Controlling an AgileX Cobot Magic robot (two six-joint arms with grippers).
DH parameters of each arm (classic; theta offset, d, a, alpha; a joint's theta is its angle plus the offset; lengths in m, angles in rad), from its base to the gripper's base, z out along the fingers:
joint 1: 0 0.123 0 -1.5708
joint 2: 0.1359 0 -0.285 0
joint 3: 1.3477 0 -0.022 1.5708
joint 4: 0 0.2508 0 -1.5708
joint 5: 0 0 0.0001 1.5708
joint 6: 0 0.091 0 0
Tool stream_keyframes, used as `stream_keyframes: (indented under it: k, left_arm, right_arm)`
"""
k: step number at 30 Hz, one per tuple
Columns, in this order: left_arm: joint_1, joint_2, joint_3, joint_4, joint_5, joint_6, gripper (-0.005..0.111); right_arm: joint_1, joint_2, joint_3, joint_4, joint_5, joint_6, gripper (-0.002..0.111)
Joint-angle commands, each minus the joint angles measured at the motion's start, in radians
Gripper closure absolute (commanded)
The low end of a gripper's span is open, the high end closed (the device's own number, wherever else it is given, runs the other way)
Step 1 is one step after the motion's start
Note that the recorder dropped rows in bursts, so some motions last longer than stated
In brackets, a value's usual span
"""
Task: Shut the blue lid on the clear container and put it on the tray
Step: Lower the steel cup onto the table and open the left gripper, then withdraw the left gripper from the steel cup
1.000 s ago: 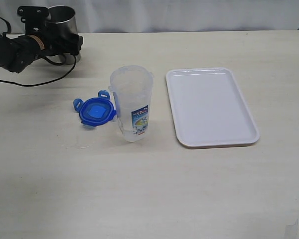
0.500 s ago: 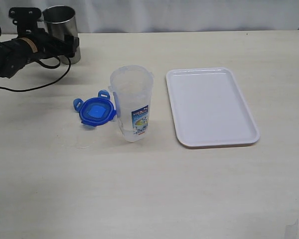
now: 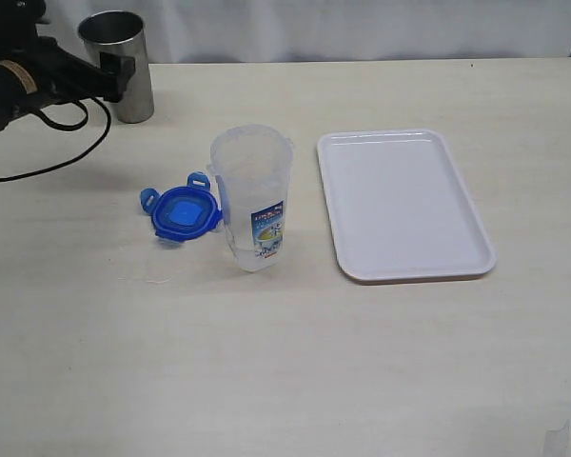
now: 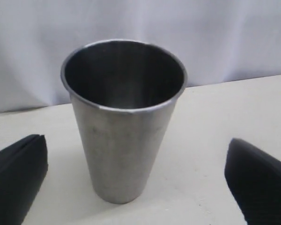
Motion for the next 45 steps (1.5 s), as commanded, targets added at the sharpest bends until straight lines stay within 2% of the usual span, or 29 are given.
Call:
stream_keyframes:
  k: [1, 11, 21, 26, 32, 34, 38, 41, 45]
  left_arm:
    - [0.002, -0.1, 0.053, -0.008, -0.014, 0.002, 0.011]
    - [0.0, -0.41, 0.145, -0.008, 0.113, -0.04, 0.011]
    - [-0.005, -0.728, 0.153, -0.005, 0.4, -0.256, 0.011]
    - [-0.034, -0.864, 0.153, -0.001, 0.572, -0.231, 0.011]
    - [-0.051, -0.913, 0.153, -0.003, 0.737, -0.207, 0.013]
    - [-0.051, -0.904, 0.151, -0.005, 0.792, -0.209, 0.021]
    - [-0.051, -0.879, 0.143, -0.008, 0.861, -0.209, 0.056]
    - [-0.051, -0.857, 0.143, -0.015, 0.926, -0.198, 0.076]
    - [-0.051, -0.816, 0.143, -0.129, 0.956, -0.053, 0.091]
  right_arm:
    - [-0.002, -0.004, 0.001, 0.003, 0.001, 0.002, 0.104]
    - [-0.002, -0.004, 0.001, 0.003, 0.001, 0.002, 0.104]
    - [-0.002, -0.004, 0.001, 0.003, 0.001, 0.002, 0.104]
    - [-0.002, -0.004, 0.001, 0.003, 0.001, 0.002, 0.104]
    - [-0.002, -0.004, 0.001, 0.003, 0.001, 0.002, 0.104]
    - [-0.002, -0.004, 0.001, 0.003, 0.001, 0.002, 0.104]
    - [-0.002, -0.004, 0.001, 0.003, 0.001, 0.002, 0.104]
    - [-0.002, -0.004, 0.001, 0.003, 0.001, 0.002, 0.104]
    - [-0.002, -0.004, 0.001, 0.003, 0.001, 0.002, 0.104]
